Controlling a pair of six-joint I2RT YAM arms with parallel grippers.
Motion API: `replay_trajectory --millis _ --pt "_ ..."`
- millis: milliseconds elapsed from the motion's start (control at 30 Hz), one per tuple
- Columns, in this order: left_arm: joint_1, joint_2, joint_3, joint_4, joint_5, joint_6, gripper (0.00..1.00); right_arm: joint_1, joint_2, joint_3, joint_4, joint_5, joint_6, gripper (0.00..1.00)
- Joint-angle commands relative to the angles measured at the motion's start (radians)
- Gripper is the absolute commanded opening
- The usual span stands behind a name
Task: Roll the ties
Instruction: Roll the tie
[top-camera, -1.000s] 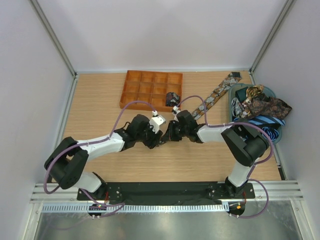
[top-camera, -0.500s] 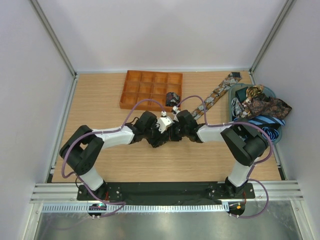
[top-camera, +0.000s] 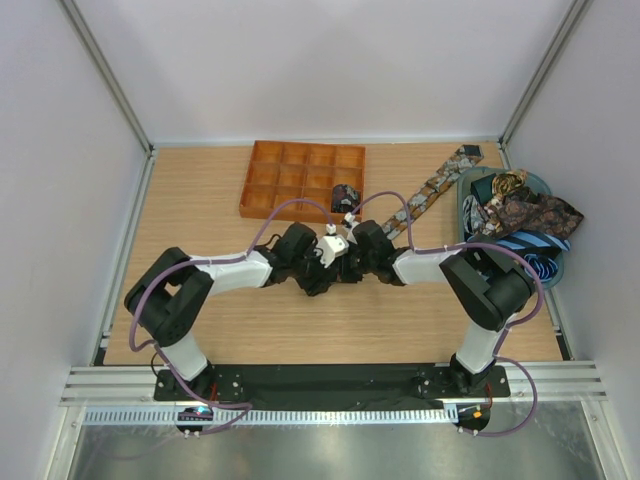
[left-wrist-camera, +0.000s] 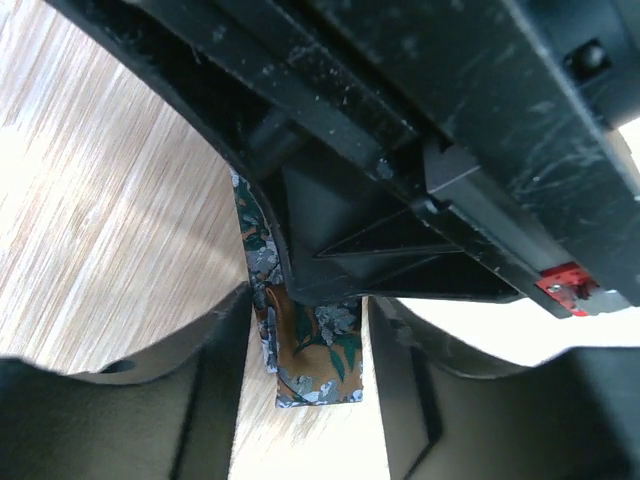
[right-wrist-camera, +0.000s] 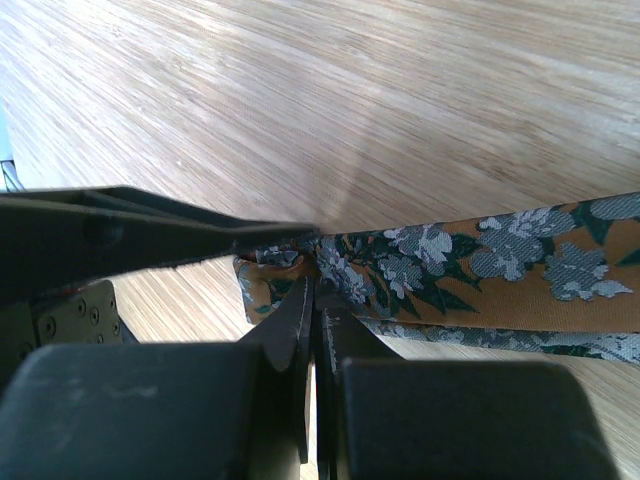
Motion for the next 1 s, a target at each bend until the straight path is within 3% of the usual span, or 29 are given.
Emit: replay_trajectory --millis 0,133,233,433,700,767,833,967 --pt "-0.006 -0.004 0.008 -0.002 -0.005 0.019 0.48 0.005 0.011 0.022 0.017 -0.010 0.000 0.02" --pt "-0.006 0.062 0.048 -0.057 -0.029 0.011 0.32 0.005 0.006 0.018 0.026 -0.014 0.009 0.02" --pt "-0.006 0.074 0.063 -0.074 -0.031 0.002 0.24 0.003 -0.007 0.015 0.032 -0.008 0.021 0.10" --pt "-0.006 0.079 0.072 -0.094 -0.011 0.006 0.13 -0.024 -0.056 -0.021 0.106 -0.013 0.095 0.15" --pt "-0.006 0.128 0.109 -0.134 0.024 0.005 0.12 -0.075 -0.168 -0.093 0.163 0.057 0.170 0.22" --pt "-0.006 0.133 0.115 -0.139 0.023 0.002 0.12 -0.092 -0.225 -0.123 0.154 0.093 0.168 0.28" --pt "-0.006 0.137 0.118 -0.144 0.021 0.002 0.12 -0.101 -0.263 -0.137 0.122 0.113 0.158 0.34" --pt "-0.004 0.145 0.131 -0.154 0.012 -0.012 0.12 -0.106 -0.374 -0.194 0.031 0.170 0.084 0.36"
